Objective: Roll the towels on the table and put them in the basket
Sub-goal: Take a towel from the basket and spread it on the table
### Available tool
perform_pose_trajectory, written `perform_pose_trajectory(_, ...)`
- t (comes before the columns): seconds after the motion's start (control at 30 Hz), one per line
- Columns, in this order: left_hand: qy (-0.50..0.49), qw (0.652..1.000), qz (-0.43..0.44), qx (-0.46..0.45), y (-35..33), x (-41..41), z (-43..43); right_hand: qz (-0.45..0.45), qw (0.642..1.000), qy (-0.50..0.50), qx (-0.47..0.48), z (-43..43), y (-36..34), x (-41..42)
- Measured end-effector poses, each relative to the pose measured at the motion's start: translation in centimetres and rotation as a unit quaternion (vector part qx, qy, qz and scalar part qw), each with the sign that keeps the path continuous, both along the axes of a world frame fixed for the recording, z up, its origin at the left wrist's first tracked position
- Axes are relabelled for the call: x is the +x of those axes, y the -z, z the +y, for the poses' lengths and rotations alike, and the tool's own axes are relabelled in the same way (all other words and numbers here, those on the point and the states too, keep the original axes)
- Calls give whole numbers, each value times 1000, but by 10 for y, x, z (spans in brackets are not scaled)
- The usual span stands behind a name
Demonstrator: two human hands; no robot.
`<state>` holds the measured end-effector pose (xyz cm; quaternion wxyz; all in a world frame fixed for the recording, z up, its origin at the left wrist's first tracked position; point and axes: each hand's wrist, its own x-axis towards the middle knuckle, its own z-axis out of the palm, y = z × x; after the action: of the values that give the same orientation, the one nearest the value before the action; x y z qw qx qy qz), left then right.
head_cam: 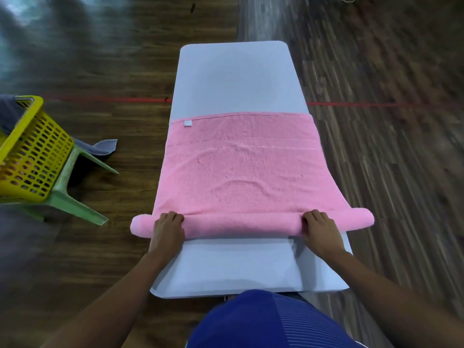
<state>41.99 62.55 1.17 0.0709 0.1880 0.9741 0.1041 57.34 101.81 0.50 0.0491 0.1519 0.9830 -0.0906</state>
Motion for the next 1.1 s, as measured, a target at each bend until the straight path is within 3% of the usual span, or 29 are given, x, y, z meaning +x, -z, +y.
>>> perform_pose_trajectory(0.07, 19, 1000, -21, -5, 7, 8, -5, -36, 999, -25, 7, -1, 5, 7)
perform_pose_trajectory(0.27, 10, 1000, -20, -15, 12, 14, -11, -24, 1000, 7, 11, 2, 1, -3)
perform_pose_trajectory(0.37, 13, 1000, -19, -12, 5, 11, -9, -91, 995, -2, 28, 3, -16, -13)
perform_pose_trajectory(0.43, 20, 997, -47, -59, -2, 6, -5, -157, 987, -2, 44, 2, -25, -20)
perform_pose_trajectory(0.57, -11, 980, -158, -121, -15, -3, 1, -255, 965, 38, -40, 4, -30, -27)
perform_pose_trajectory(0.63, -35, 985, -141, -89, -11, -4, -2, -217, 974, 50, -25, 6, -26, -23)
perform_pose_trajectory(0.73, -57, 997, -19, -45, -7, -2, 0, -67, 996, 46, 45, 6, -15, -16)
perform_pose_trajectory(0.8, -59, 998, -7, -27, -4, 4, 6, -26, 998, 40, 33, 3, -10, -12)
perform_pose_trajectory(0.97, -47, 998, 4, 32, 8, 27, 6, -16, 999, 12, 28, -7, -2, 7)
perform_pose_trajectory(1.1, 47, 998, 26, -18, 15, 43, -16, -35, 999, -21, 36, -7, 6, 23)
